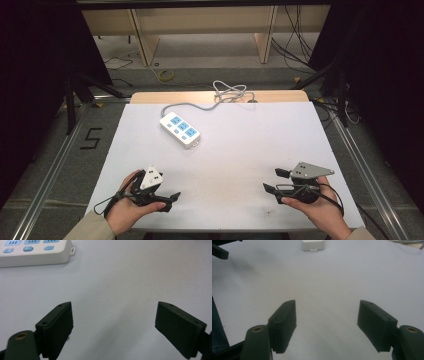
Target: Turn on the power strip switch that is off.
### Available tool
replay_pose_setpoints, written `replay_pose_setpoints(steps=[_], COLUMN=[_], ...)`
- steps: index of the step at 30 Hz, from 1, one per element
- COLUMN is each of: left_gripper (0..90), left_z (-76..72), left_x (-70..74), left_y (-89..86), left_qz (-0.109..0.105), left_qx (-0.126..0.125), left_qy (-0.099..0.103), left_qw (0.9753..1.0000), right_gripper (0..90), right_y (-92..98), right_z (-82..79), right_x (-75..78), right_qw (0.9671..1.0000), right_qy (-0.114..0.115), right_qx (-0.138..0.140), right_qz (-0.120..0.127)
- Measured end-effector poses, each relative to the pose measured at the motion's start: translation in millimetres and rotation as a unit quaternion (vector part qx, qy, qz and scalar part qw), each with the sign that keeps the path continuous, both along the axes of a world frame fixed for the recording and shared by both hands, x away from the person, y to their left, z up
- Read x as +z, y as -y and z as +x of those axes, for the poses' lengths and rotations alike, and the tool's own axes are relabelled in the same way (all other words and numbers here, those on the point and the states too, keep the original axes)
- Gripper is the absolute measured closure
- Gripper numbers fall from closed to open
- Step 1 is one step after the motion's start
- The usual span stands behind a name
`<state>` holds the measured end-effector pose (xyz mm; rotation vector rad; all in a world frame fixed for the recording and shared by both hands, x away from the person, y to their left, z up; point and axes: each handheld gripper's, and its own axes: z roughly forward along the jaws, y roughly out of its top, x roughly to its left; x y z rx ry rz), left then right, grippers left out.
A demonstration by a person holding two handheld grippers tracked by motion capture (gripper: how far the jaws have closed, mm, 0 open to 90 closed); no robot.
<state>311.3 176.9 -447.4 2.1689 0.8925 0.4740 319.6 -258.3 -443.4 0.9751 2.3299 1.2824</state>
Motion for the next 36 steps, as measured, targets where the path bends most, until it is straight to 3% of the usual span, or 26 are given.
replay_pose_setpoints(steps=[4, 7, 9, 13, 17, 21, 26, 32, 36], left_gripper=[15.5, 19.8, 31.1, 65.3, 88.1, 89.7, 89.7, 89.7, 89.8], left_z=[1.7, 1.4, 1.4, 4.8, 6.3, 9.3, 17.5, 26.8, 35.3], left_x=[0.3, -0.7, -0.5, 5.4, 8.1, 11.4, 10.8, 8.9, 10.4], left_y=[2.5, 3.4, 3.2, 0.9, 0.0, 1.6, 3.5, 2.1, 0.7], left_qz=[0.009, 0.029, 0.034, 0.017, 0.018, 0.03, 0.022, 0.028, 0.026], left_qx=[0.001, -0.006, 0.0, 0.016, 0.013, 0.021, 0.031, 0.037, 0.044], left_qy=[0.008, 0.011, 0.011, 0.014, 0.007, 0.011, 0.005, -0.002, 0.003], left_qw=[0.9999, 0.9995, 0.9994, 0.9996, 0.9997, 0.9993, 0.9993, 0.9989, 0.9987], right_gripper=[31.7, 31.7, 31.7, 31.7, 31.6, 31.5, 31.5, 31.5, 31.6], right_y=[1.7, 2.6, 3.0, 1.9, 0.5, -0.4, -1.6, -2.5, -2.8], right_z=[-0.2, -0.3, 0.0, 0.4, 0.9, 0.9, 1.1, 0.9, 0.6], right_x=[-0.1, -0.7, -1.4, -2.3, -3.4, -4.2, -4.2, -4.3, -3.6], right_qw=[1.0, 1.0, 1.0, 0.9999, 0.9999, 0.9998, 0.9998, 0.9998, 0.9999], right_qy=[0.0, -0.002, -0.006, -0.01, -0.014, -0.017, -0.016, -0.016, -0.014], right_qx=[-0.003, -0.005, -0.005, -0.003, -0.003, -0.001, 0.0, 0.002, 0.0], right_qz=[0.0, 0.003, 0.0, -0.002, -0.005, -0.011, -0.009, -0.009, -0.008])
